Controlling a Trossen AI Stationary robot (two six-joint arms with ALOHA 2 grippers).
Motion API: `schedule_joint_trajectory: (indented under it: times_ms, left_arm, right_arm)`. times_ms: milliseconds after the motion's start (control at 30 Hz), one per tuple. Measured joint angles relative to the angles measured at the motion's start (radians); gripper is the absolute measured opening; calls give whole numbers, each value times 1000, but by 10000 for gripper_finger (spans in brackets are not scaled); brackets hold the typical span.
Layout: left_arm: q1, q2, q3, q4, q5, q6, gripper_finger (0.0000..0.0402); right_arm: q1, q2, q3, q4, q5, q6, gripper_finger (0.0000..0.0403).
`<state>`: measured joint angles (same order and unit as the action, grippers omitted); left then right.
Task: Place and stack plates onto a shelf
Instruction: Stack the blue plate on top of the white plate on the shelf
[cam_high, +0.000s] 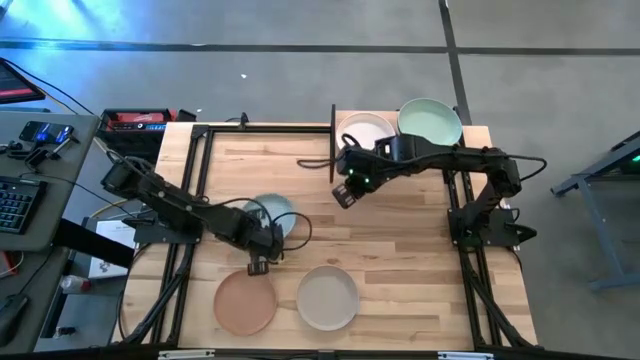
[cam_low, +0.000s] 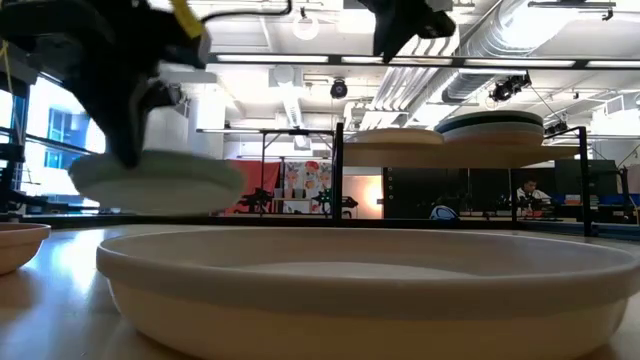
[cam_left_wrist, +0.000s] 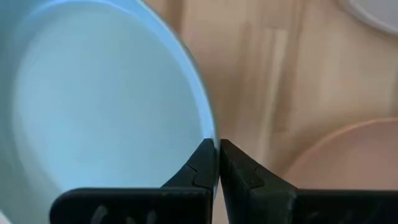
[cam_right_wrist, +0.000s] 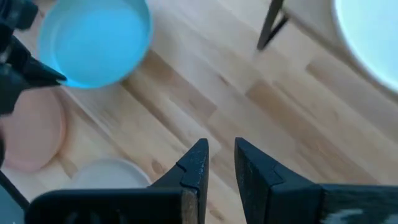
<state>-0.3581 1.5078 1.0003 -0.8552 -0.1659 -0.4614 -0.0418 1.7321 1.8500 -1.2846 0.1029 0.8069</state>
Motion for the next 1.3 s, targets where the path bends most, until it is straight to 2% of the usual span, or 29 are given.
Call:
schedule_joint_trajectory:
  times_ms: [167, 333, 667, 833, 1100, 1300]
  left_arm:
    - [39, 0, 110, -118, -127, 236, 1]
    - [65, -1, 197, -155, -220, 476, 1]
    - [112, -2, 283, -165, -313, 887, 1]
    - [142, -2, 285, -179, -343, 973, 1]
    - [193, -2, 285, -181, -347, 1073, 1]
    - [223, -2, 285, -174, -403, 1130, 1]
  right_arm:
    - [-48, 0, 0, 67, 0, -110, 55]
    - [-95, 0, 0, 122, 0, -190, 55]
    - [-181, 0, 0, 223, 0, -309, 55]
    - [-207, 0, 0, 247, -2, -362, 66]
    - [-236, 11, 0, 295, -7, -363, 120]
    - [-235, 24, 0, 299, -8, -363, 124]
